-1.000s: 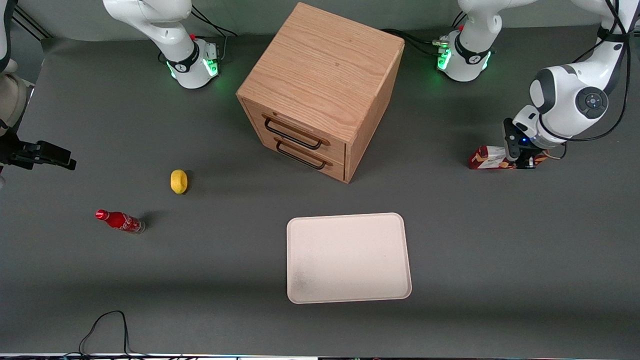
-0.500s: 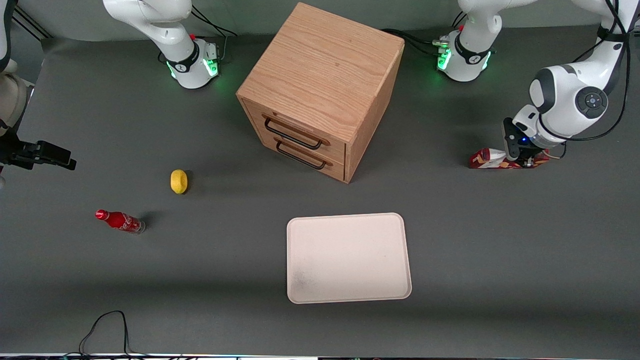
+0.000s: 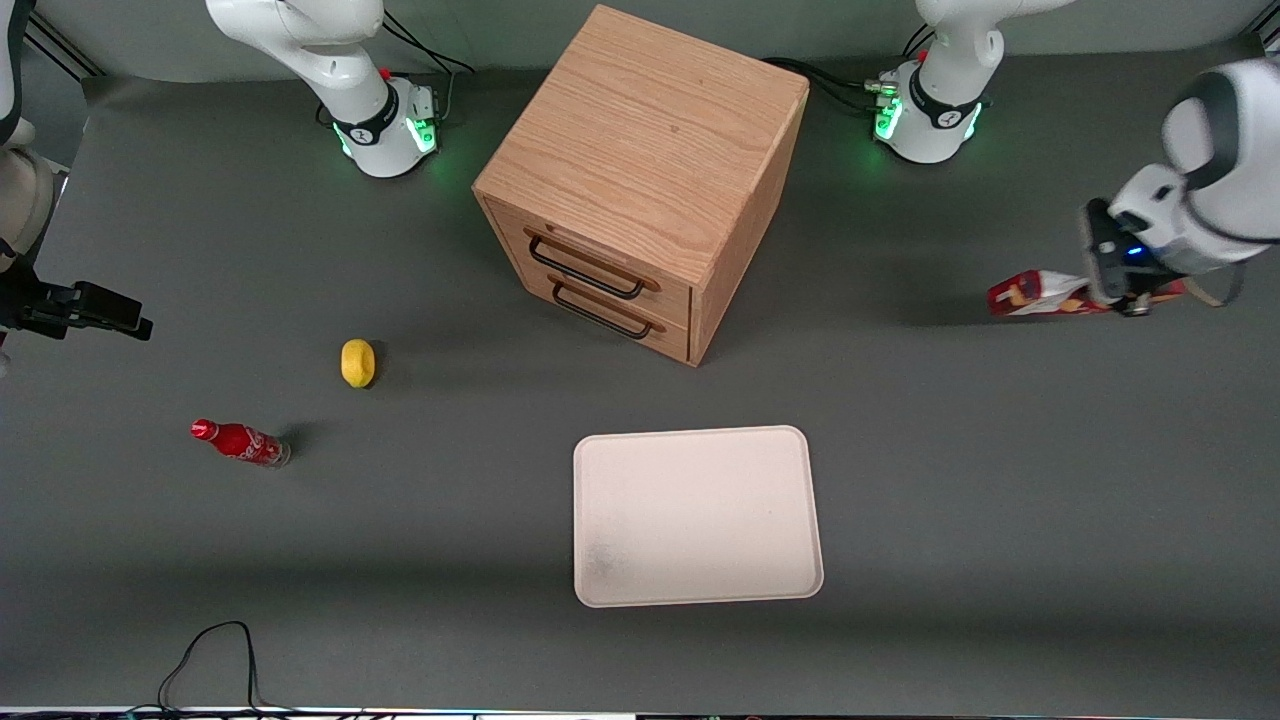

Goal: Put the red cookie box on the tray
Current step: 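Lift the cookie box upright with the left gripper, then carry the box over the white tray and lower it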

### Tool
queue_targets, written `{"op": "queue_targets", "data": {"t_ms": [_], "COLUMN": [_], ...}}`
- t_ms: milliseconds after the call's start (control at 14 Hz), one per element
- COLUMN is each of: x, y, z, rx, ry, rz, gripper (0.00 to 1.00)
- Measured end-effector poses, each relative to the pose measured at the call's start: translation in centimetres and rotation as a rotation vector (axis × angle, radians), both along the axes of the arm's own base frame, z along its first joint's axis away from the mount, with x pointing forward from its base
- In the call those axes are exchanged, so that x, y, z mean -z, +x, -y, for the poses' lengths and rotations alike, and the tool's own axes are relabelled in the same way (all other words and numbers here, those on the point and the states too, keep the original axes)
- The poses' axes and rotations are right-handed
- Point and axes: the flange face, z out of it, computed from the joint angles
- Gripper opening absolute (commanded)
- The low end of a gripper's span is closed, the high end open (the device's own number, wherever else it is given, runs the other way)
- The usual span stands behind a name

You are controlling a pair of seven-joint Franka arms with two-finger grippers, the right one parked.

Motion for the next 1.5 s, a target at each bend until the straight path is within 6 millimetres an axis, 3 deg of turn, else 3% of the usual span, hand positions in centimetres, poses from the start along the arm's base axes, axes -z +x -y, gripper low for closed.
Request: {"op": "queue_targets", "data": {"t_ms": [214,357,643,1143,1286,1500], "x": [-8.7,-11.5,-12.6,-15.1,-15.1,-14.3], "y": [2.0,3.6,6.7,8.6,9.0,9.7], "z": [0.1,0.3,1.2,4.1,6.8,13.5], "rx": [-0.050,-0.116,-0.333,-0.925,-1.089,-1.264], "ry": [0.021,0.033,0.066,0.105,0.128,0.164], "rz": [-0.010,-0.011,0.025,0.013,0.013,0.014], "gripper": [0.00,0.00,0.00,0.00,0.00,0.00]}}
